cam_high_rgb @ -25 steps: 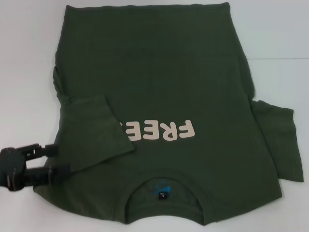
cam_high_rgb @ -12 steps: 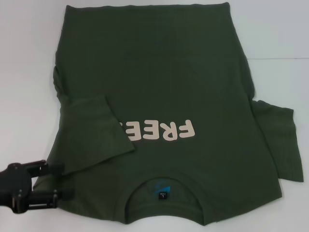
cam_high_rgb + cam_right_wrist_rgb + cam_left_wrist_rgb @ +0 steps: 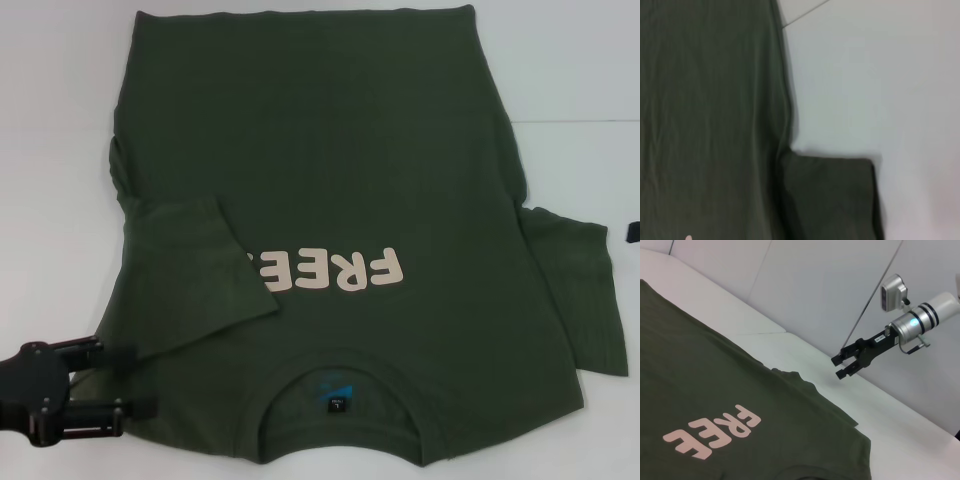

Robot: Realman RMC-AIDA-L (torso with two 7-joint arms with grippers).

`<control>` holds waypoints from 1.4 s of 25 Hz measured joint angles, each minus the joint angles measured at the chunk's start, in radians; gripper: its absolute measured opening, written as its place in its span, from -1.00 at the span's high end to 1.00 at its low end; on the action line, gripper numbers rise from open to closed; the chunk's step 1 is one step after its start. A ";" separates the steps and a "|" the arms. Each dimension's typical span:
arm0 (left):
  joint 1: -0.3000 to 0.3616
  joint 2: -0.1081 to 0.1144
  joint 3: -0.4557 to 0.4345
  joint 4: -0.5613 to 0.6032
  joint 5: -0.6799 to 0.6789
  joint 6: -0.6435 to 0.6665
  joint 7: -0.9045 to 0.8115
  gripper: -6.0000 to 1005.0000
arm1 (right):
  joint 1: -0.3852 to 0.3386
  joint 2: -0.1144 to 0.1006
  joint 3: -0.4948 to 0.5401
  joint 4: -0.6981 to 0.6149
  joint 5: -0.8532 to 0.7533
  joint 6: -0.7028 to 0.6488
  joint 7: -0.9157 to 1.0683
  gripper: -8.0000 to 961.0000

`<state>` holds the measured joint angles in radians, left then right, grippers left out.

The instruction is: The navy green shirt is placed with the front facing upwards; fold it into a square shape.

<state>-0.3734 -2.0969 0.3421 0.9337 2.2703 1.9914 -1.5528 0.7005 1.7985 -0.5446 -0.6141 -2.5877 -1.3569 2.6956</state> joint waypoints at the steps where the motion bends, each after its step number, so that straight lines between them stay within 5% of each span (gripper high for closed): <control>1: -0.001 0.000 0.000 -0.001 0.000 0.000 0.002 -0.70 | 0.002 0.007 0.000 0.004 0.000 0.008 -0.002 -0.93; 10: -0.002 -0.003 0.000 -0.003 -0.009 -0.005 0.020 -0.69 | 0.007 0.050 -0.012 0.012 -0.002 0.069 -0.006 -0.93; 35: -0.002 -0.014 0.000 -0.007 -0.011 -0.010 0.039 -0.69 | 0.012 0.105 -0.027 0.084 0.011 0.220 -0.062 -0.93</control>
<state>-0.3758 -2.1107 0.3420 0.9266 2.2595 1.9818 -1.5140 0.7122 1.9037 -0.5719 -0.5300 -2.5770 -1.1368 2.6333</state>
